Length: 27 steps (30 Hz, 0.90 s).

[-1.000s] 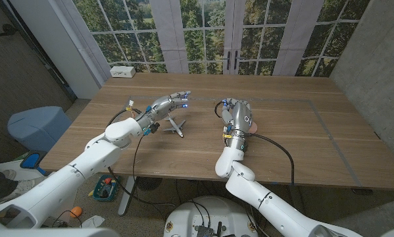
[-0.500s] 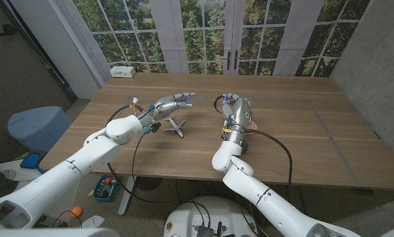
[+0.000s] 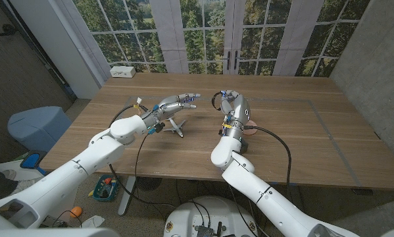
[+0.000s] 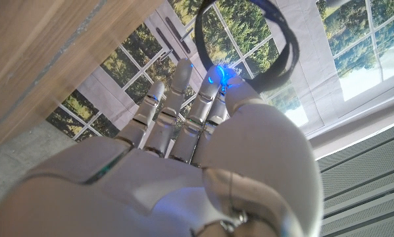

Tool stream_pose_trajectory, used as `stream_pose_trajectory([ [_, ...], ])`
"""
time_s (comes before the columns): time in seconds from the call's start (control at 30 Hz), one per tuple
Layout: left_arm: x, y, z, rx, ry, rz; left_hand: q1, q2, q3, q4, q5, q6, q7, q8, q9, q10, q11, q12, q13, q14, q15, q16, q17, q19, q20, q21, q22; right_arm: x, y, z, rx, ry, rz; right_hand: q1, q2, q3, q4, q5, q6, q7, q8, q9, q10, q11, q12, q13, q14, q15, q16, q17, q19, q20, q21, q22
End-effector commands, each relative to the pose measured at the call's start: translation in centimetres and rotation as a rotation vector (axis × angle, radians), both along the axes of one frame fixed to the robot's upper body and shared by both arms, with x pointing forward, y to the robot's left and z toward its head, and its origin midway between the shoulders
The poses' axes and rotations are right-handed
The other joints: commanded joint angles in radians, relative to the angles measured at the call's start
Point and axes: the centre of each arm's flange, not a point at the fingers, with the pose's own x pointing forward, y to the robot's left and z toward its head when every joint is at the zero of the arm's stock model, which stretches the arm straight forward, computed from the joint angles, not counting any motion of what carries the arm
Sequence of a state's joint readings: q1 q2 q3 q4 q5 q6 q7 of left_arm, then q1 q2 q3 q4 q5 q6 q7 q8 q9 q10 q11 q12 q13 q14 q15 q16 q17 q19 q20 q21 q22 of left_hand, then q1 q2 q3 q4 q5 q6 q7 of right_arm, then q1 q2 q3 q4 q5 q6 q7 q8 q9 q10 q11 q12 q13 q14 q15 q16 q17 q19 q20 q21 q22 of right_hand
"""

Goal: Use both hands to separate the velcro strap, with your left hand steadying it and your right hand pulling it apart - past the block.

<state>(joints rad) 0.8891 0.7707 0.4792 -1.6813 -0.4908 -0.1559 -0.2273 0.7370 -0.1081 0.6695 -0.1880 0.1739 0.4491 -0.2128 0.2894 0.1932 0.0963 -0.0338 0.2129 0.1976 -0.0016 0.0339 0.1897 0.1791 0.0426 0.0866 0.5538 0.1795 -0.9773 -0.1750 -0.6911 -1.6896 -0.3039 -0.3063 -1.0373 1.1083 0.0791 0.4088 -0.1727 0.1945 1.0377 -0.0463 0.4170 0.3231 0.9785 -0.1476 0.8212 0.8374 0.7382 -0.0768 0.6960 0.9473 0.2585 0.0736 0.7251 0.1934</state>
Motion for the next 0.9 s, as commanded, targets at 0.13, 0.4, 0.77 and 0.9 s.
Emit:
stream_pose_trajectory([
  [0.13, 0.3, -1.8, 0.0, -0.004, 0.000, -0.042, 0.026, 0.007, 0.001, 0.005, 0.009, 0.011, 0.004, 0.009, 0.003, 0.009, 0.003, 0.005, 0.001, 0.005, 0.004, 0.005, 0.003, 0.009, 0.003, -0.008, 0.002, -1.2, 0.3, 1.1, 0.052, 0.017, 0.169, 0.012, 0.002, 0.010, 0.002, -0.009, 0.048, 0.049, 0.000, 0.006, 0.000, 0.006, 0.003, 0.002, 0.004, -0.122, 0.000, 0.009, -0.003, 0.005, 0.008, 0.002],
  [0.4, 0.3, -2.8, 0.2, 0.010, -0.009, -0.043, 0.063, 0.025, 0.003, 0.004, 0.015, 0.051, 0.001, 0.020, 0.003, 0.012, 0.000, 0.005, 0.001, 0.007, 0.006, 0.005, 0.002, 0.017, 0.007, -0.013, 0.002, -1.4, 0.3, 1.5, 0.071, 0.027, 0.227, 0.014, 0.001, 0.014, 0.002, -0.012, 0.045, 0.054, -0.003, 0.010, -0.003, 0.010, 0.005, 0.004, 0.004, -0.118, -0.002, 0.017, -0.006, 0.007, 0.010, 0.003],
  [0.77, 0.4, -3.5, 0.2, 0.020, 0.009, -0.056, 0.103, 0.048, 0.001, 0.006, 0.017, 0.124, -0.001, 0.040, 0.004, 0.021, -0.003, 0.008, 0.000, 0.011, 0.014, 0.005, 0.002, 0.025, 0.016, -0.021, 0.003, -1.7, 0.5, 1.8, 0.054, 0.007, 0.260, 0.013, 0.000, 0.020, 0.003, -0.015, 0.046, 0.055, -0.006, 0.013, -0.003, 0.008, 0.007, 0.003, 0.007, -0.116, -0.003, 0.026, -0.008, 0.007, 0.014, 0.004],
  [0.9, 0.4, -3.8, 0.2, 0.024, 0.012, -0.060, 0.110, 0.054, -0.001, 0.007, 0.017, 0.135, -0.003, 0.041, 0.003, 0.021, -0.002, 0.007, 0.000, 0.012, 0.024, 0.005, 0.002, 0.026, 0.020, -0.023, 0.003, -1.8, 0.7, 1.9, 0.042, 0.003, 0.273, 0.015, 0.000, 0.022, 0.002, -0.016, 0.047, 0.054, -0.007, 0.014, -0.003, 0.009, 0.006, 0.001, 0.006, -0.116, -0.005, 0.030, -0.007, 0.008, 0.015, 0.004],
])
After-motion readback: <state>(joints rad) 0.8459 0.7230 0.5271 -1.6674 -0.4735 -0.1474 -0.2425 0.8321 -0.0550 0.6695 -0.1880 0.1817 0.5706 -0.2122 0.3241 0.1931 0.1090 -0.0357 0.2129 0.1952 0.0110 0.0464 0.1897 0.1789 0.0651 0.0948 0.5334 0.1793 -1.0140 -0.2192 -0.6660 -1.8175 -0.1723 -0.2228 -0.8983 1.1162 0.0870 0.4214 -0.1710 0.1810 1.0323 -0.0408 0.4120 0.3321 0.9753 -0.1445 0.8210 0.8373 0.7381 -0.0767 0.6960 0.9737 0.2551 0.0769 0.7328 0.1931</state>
